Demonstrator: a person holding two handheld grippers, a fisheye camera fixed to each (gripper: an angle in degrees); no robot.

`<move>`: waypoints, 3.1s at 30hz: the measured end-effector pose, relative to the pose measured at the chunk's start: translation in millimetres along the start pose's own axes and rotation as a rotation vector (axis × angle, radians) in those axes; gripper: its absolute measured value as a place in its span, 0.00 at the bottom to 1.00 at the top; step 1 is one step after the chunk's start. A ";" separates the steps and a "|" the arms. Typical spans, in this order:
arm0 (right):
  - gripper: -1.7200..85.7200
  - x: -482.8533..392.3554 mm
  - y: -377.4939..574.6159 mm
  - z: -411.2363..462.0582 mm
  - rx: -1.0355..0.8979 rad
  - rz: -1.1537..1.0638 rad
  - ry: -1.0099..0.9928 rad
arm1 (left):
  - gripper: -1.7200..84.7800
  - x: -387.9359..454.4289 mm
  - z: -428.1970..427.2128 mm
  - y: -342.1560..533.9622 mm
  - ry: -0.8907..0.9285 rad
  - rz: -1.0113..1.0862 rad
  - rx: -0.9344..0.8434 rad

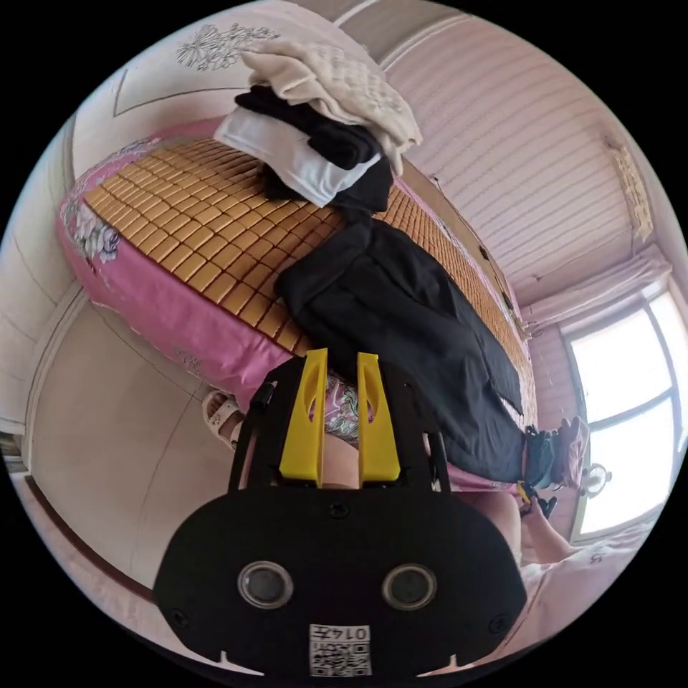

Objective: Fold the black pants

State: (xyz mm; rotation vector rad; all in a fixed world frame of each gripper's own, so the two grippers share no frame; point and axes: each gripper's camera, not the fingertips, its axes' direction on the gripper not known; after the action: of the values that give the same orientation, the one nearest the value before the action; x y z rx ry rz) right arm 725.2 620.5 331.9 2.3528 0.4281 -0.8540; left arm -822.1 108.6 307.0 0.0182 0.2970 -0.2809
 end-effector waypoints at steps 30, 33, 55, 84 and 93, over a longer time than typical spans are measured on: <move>0.02 -173.4 -36.1 -78.2 0.080 -0.566 0.122 | 0.01 -42.1 -110.6 -15.8 0.157 -0.003 0.114; 0.02 -205.9 -52.6 -64.7 0.062 -0.650 0.152 | 0.01 -20.6 -120.6 -30.4 0.135 0.047 0.164; 0.14 -343.5 -224.7 140.6 0.082 -0.485 0.134 | 0.09 180.9 52.2 -189.8 -0.207 0.205 0.110; 0.03 -134.3 -100.4 112.2 -0.037 -0.368 0.043 | 0.01 449.3 217.9 -6.0 -0.384 0.885 -0.520; 0.08 -58.1 -20.1 37.2 0.015 -0.252 0.115 | 0.01 497.1 198.0 27.2 -0.426 0.911 -0.581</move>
State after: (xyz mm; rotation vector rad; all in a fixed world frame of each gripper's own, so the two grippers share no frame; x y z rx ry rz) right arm 655.0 607.1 339.1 2.4023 0.7819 -0.8383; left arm -301.8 -11.4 350.9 -0.4658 -0.0815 0.7083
